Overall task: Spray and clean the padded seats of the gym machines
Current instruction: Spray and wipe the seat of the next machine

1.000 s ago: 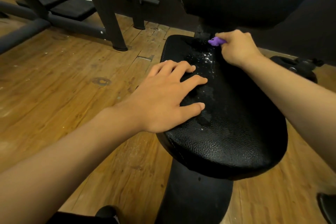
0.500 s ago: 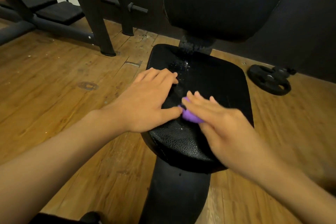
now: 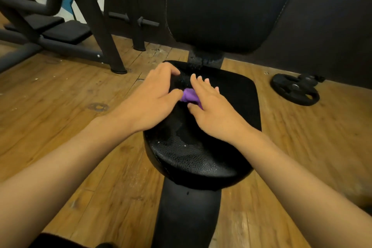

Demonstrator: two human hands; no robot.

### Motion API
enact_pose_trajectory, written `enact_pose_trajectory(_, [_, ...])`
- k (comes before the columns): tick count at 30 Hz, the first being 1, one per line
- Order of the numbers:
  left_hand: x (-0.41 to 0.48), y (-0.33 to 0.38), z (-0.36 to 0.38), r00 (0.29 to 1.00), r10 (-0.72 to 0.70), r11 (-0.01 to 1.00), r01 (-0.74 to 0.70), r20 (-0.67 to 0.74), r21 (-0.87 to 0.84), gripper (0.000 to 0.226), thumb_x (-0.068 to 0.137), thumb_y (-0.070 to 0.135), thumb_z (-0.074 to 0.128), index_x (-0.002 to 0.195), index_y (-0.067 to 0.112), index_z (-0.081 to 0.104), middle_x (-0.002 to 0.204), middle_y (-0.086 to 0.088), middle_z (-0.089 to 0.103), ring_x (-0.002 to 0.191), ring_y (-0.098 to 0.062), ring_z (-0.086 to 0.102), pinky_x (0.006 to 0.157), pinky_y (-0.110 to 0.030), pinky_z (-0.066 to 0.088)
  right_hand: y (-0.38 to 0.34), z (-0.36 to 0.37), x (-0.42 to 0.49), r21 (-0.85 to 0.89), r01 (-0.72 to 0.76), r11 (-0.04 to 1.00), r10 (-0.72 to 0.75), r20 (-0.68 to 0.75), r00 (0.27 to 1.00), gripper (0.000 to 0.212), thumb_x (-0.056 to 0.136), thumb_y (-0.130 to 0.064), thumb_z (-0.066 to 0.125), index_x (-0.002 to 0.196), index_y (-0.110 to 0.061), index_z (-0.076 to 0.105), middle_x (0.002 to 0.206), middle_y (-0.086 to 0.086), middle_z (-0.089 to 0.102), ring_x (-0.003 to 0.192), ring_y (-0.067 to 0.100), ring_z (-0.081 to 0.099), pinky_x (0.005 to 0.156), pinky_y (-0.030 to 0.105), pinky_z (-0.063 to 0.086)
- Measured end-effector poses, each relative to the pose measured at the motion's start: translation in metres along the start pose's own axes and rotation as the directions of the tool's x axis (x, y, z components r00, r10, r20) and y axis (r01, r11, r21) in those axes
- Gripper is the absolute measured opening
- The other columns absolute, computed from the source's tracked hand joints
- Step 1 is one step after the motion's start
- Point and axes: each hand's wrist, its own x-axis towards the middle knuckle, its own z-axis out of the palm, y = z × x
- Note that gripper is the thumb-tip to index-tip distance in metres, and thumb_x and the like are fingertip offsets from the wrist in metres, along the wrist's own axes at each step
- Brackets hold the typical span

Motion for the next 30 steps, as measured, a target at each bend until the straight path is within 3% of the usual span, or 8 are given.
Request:
enact_pose_trajectory(2, [0.004, 0.013, 0.001, 0.998, 0.064, 0.991, -0.065, 0.012, 0.119, 0.048, 0.102, 0.033, 0.045, 0.146, 0.015, 0.043, 0.146, 0.001, 0.044, 0.137, -0.014, 0.038, 0.112, -0.030, 0.031, 0.016, -0.012, -0.015, 0.090, -0.024, 0.996, 0.029, -0.051, 0.998, 0.061, 0.105, -0.026, 0.042, 0.160, -0.026, 0.014, 0.167, -0.002, 0.006, 0.153, 0.010, -0.006, 0.122, 0.029, -0.008])
enact_pose_trajectory(5, [0.006, 0.036, 0.017, 0.987, 0.064, 0.942, -0.108, 0.148, 0.319, 0.064, 0.102, 0.050, 0.031, 0.156, 0.015, 0.036, 0.161, -0.002, 0.033, 0.148, -0.017, 0.028, 0.122, -0.037, 0.024, 0.050, -0.022, -0.030, -0.073, -0.181, 0.981, 0.157, -0.257, 0.954, 0.049, 0.107, -0.027, 0.037, 0.155, -0.019, 0.034, 0.164, 0.003, 0.023, 0.154, 0.014, 0.010, 0.123, 0.030, 0.001])
enact_pose_trajectory(10, [0.008, 0.061, 0.044, 0.968, -0.057, 0.870, -0.073, 0.246, 0.488, 0.069, 0.105, 0.057, 0.030, 0.158, 0.014, 0.029, 0.162, -0.010, 0.032, 0.150, -0.024, 0.026, 0.121, -0.037, 0.021, 0.068, -0.008, -0.038, -0.133, -0.234, 0.963, 0.201, -0.220, 0.954, 0.052, 0.107, -0.030, 0.037, 0.157, -0.018, 0.028, 0.166, 0.005, 0.018, 0.154, 0.018, 0.008, 0.124, 0.033, 0.003])
enact_pose_trajectory(13, [-0.007, 0.065, 0.047, 0.951, -0.091, 0.875, -0.065, 0.296, 0.480, 0.071, 0.105, 0.055, 0.033, 0.162, 0.014, 0.017, 0.169, -0.011, 0.014, 0.157, -0.023, 0.008, 0.125, -0.036, 0.013, 0.070, -0.007, -0.037, -0.179, -0.245, 0.953, 0.201, -0.232, 0.952, 0.054, 0.107, -0.033, 0.034, 0.158, -0.018, 0.026, 0.166, 0.005, 0.016, 0.154, 0.018, 0.008, 0.124, 0.033, 0.005])
enact_pose_trajectory(16, [-0.022, 0.070, 0.055, 0.962, -0.119, 0.842, -0.033, 0.245, 0.539, 0.069, 0.107, 0.049, 0.034, 0.163, 0.015, 0.011, 0.170, -0.011, 0.007, 0.158, -0.023, 0.002, 0.125, -0.034, 0.012, 0.067, -0.005, -0.035, -0.176, -0.277, 0.945, 0.228, -0.256, 0.939, 0.054, 0.106, -0.033, 0.037, 0.157, -0.018, 0.029, 0.165, 0.005, 0.020, 0.153, 0.019, 0.013, 0.124, 0.035, 0.011])
enact_pose_trajectory(20, [0.004, 0.068, 0.060, 0.960, -0.165, 0.831, 0.011, 0.227, 0.556, 0.057, 0.109, 0.039, 0.036, 0.159, 0.014, 0.023, 0.167, -0.012, 0.018, 0.155, -0.026, 0.015, 0.116, -0.038, 0.031, 0.061, -0.003, -0.030, -0.216, -0.320, 0.923, 0.265, -0.249, 0.932, 0.056, 0.104, -0.032, 0.035, 0.157, -0.016, 0.026, 0.165, 0.007, 0.021, 0.153, 0.021, 0.014, 0.124, 0.038, 0.013])
enact_pose_trajectory(24, [0.052, 0.043, 0.063, 0.971, -0.128, 0.857, 0.007, 0.200, 0.515, 0.048, 0.107, 0.030, 0.045, 0.151, 0.012, 0.035, 0.169, -0.013, 0.012, 0.155, -0.028, 0.019, 0.117, -0.040, 0.032, 0.058, -0.001, -0.036, -0.152, -0.315, 0.937, 0.267, -0.272, 0.925, 0.057, 0.104, -0.036, 0.032, 0.158, -0.019, 0.024, 0.167, 0.003, 0.016, 0.154, 0.016, 0.008, 0.124, 0.033, 0.004])
enact_pose_trajectory(30, [0.150, 0.028, 0.061, 0.988, -0.040, 0.859, -0.040, 0.146, 0.510, 0.040, 0.105, 0.022, 0.050, 0.143, 0.009, 0.049, 0.145, -0.015, 0.047, 0.132, -0.031, 0.049, 0.106, -0.040, 0.043, 0.059, 0.001, -0.034, -0.103, -0.308, 0.946, 0.261, -0.320, 0.911, 0.057, 0.103, -0.039, 0.034, 0.157, -0.022, 0.030, 0.166, 0.001, 0.020, 0.154, 0.013, 0.010, 0.124, 0.032, 0.003])
